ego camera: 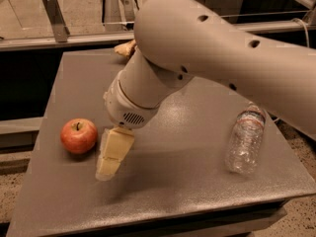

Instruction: Move apple near water bottle

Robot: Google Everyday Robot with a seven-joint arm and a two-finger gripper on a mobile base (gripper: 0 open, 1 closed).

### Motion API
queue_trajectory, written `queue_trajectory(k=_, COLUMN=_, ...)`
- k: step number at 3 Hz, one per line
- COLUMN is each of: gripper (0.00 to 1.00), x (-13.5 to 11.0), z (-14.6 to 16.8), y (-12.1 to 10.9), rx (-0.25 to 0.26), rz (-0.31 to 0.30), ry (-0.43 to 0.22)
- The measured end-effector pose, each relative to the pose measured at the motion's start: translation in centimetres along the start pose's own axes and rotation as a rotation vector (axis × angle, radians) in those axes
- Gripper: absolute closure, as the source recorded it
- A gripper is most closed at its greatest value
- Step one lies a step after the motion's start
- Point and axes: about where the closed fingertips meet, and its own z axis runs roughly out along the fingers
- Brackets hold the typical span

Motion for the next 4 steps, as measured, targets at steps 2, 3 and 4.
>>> queue_trajectory(k=2, gripper=0.16, x=-2.8, z=4.2, y=-1.3, rx=-0.011, rz=0.021, ry=-0.052)
queue_trajectory(k=3, gripper=0.38, x=-3.5, z=5.7, y=-1.6, rx=-0.022, rz=0.048, ry=-0.066)
queue_trajectory(k=4, gripper=0.62, x=-4.4, z=6.3, y=-1.6, rx=-0.035, rz=0.076, ry=-0.077)
